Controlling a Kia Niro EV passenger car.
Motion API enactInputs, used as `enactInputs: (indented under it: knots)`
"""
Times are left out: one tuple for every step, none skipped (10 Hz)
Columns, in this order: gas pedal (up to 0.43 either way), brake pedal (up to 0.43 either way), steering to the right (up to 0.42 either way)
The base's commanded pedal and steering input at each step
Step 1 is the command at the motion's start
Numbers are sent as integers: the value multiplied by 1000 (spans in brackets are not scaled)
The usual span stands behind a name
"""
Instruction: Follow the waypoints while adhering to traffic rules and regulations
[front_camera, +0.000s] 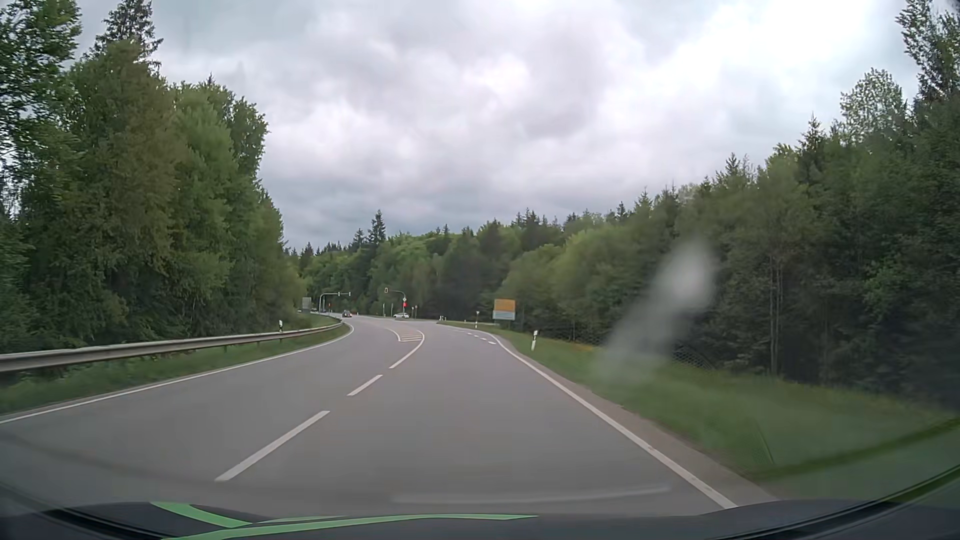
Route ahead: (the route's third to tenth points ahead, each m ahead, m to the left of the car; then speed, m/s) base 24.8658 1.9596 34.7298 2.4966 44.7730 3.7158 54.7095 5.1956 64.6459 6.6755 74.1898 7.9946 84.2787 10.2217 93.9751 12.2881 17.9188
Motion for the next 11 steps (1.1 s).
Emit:
enactInputs:
  knots:
    - [0, 79, -8]
    - [0, 85, -9]
    - [0, 85, -9]
    - [0, 91, -8]
    - [0, 91, -8]
    - [0, 91, -8]
    - [0, 98, -8]
    - [0, 110, -8]
    - [0, 116, -8]
    - [0, 134, -8]
    - [0, 152, -8]
